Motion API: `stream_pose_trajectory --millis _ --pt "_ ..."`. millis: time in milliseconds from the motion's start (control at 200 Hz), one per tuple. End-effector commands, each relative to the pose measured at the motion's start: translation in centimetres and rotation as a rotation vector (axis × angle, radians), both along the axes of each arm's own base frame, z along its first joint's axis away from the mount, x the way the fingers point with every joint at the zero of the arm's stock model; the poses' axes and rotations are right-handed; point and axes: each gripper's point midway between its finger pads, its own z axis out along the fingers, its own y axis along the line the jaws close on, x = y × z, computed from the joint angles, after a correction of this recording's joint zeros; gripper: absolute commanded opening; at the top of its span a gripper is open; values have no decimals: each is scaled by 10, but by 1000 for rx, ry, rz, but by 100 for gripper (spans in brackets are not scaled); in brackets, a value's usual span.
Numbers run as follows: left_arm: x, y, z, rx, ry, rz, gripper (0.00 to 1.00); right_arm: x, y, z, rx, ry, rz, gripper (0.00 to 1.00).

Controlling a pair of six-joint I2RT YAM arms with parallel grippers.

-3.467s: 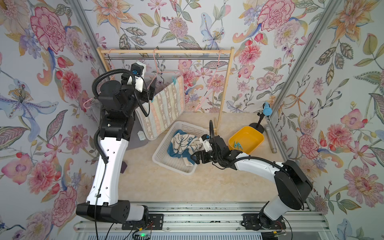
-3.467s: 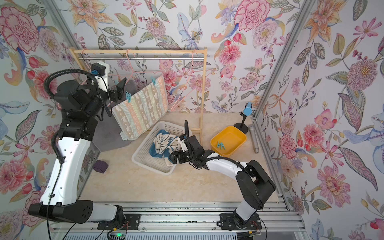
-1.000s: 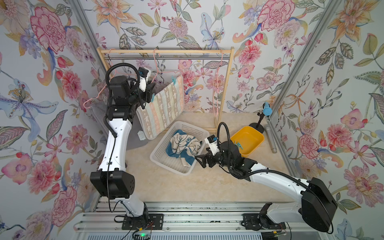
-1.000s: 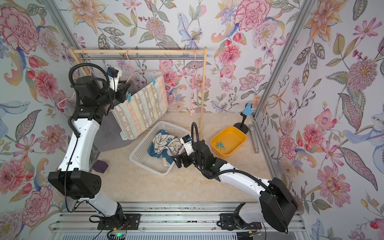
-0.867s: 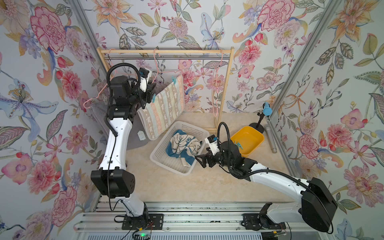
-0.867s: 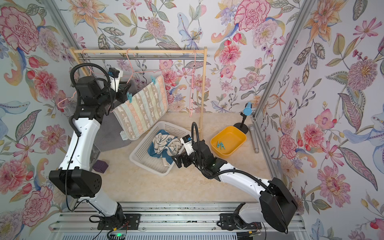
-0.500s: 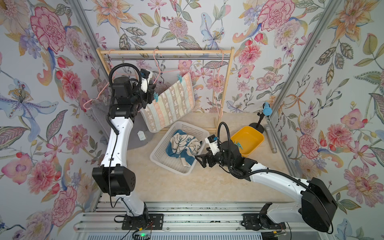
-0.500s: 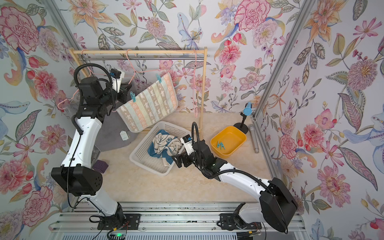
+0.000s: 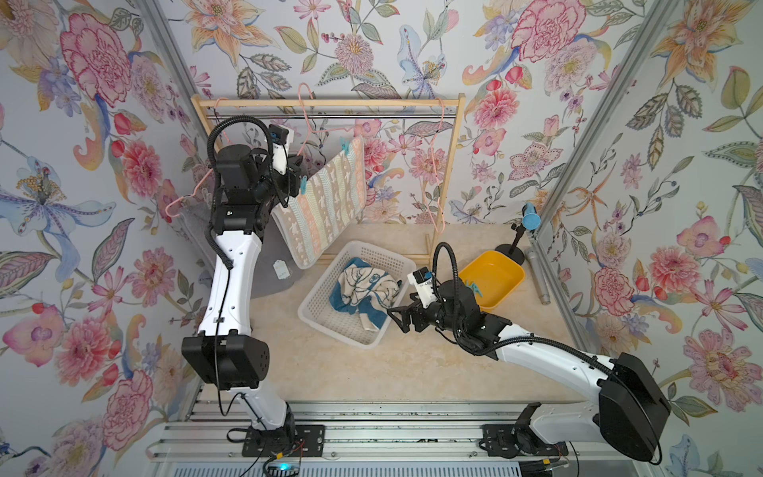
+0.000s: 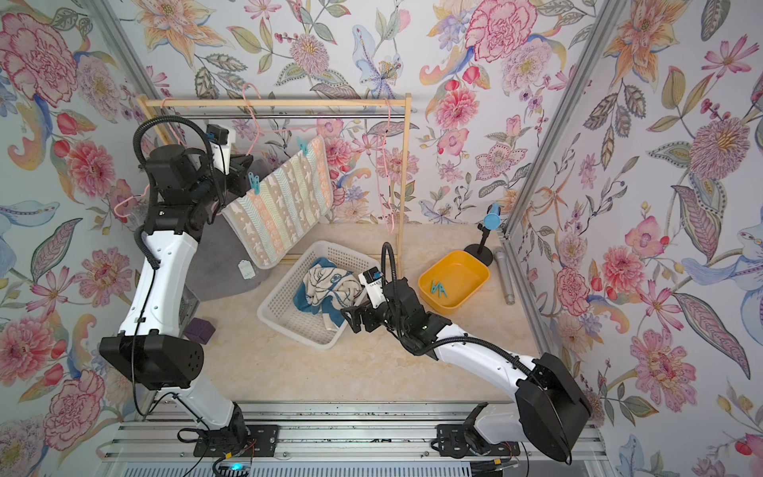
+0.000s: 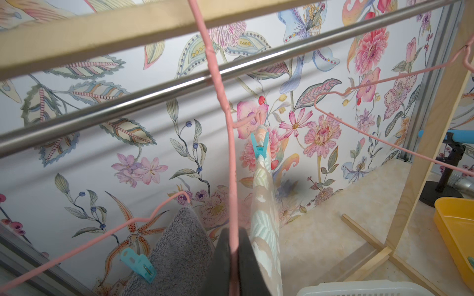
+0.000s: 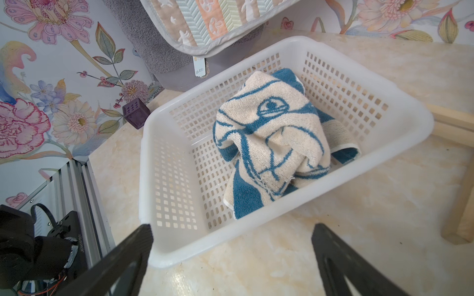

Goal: Remove the clothespins securing towels to the hanger
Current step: Pick up the hanger from the clothesline.

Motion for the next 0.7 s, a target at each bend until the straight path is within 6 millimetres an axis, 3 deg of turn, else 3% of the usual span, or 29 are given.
stream_pose_trajectory --millis 0,275,390,400,430,696 --pt "-36 0 70 -22 -181 11 0 3 1 0 20 2 -2 100" --pt "-57 -1 86 -29 -219 8 0 0 2 1 30 8 5 100" --pt "-64 -2 82 -36 -213 8 0 0 1 2 37 7 1 100" --pt "-75 -2 91 -37 -234 7 0 0 1 3 39 6 1 100" --pt "-83 -3 93 -39 -242 5 0 0 1 3 41 6 1 100" --pt "-113 -3 76 -66 -235 5 0 -3 -1 8 58 3 -2 100"
